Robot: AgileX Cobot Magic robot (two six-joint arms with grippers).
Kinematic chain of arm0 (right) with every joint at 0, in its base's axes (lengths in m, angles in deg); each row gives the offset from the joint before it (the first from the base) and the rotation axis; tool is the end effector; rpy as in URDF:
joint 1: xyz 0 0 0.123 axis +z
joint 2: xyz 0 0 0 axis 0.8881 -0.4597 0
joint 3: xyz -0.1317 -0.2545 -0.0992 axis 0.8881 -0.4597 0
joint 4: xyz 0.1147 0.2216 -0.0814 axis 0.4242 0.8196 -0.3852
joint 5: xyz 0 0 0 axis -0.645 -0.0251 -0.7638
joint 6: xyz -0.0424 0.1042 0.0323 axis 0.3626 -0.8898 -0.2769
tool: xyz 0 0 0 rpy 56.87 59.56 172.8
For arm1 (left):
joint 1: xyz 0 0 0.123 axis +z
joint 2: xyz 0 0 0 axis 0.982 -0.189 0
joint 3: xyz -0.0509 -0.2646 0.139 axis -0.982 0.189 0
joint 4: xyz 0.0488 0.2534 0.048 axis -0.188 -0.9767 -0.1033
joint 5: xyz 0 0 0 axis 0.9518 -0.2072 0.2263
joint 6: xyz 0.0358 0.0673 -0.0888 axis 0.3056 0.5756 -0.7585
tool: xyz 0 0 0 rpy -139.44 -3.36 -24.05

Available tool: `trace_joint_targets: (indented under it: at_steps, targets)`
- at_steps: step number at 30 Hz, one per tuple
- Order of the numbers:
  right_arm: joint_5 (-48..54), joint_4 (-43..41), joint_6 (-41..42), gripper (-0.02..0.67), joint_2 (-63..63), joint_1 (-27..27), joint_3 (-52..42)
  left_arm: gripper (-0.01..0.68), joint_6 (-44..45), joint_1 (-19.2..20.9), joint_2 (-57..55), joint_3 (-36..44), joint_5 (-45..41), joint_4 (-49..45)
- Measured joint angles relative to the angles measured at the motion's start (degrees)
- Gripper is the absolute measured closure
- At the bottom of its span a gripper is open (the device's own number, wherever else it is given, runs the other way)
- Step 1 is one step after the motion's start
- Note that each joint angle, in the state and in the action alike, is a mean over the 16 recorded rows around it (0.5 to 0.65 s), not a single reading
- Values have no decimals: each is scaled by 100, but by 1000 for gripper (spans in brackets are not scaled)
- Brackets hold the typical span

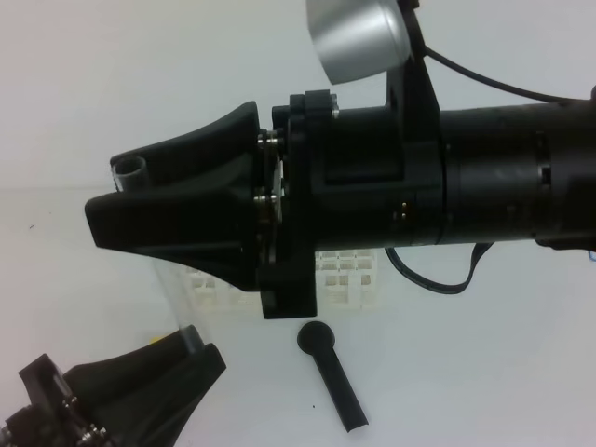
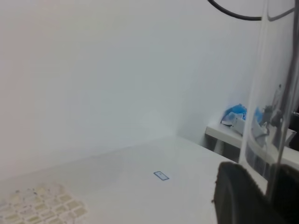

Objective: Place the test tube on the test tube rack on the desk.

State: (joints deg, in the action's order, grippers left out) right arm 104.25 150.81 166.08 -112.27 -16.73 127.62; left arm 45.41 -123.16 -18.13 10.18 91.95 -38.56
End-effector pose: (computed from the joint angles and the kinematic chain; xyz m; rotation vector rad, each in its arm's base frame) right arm 0.1982 0.3172 0.4091 -1.1037 1.3972 1.3079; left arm 0.0872 -0.1242 0.2778 0.6532 1.3193 -0.9209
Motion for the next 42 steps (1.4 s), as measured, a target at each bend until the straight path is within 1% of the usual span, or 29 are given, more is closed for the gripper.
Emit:
trace_joint_targets:
  at_steps: [9,15,19,22,29,33,36,39,42]
  targets:
    - [-68,-53,149,457,-6,0,4,565,-9,0,0,0,5,75]
    - [-117,-101,260,508,-7,0,7,564,-15,0,0,0,2,75]
    - [-123,-122,300,515,-7,0,9,556,-9,0,0,0,-2,75]
    - [-116,-126,300,516,-7,0,9,531,-1,0,9,0,-8,78]
    - [-110,-128,298,517,-7,0,9,409,34,0,120,0,-190,119]
    - [-232,-128,345,517,-7,0,9,334,93,0,322,0,-504,150]
    - [-416,-128,398,518,-7,0,9,293,159,0,568,-6,-863,205]
    - [-655,-120,458,518,-7,0,9,282,277,0,886,-36,-1367,257]
    - [-907,-93,525,518,-7,0,9,310,471,0,1268,-77,-1962,290]
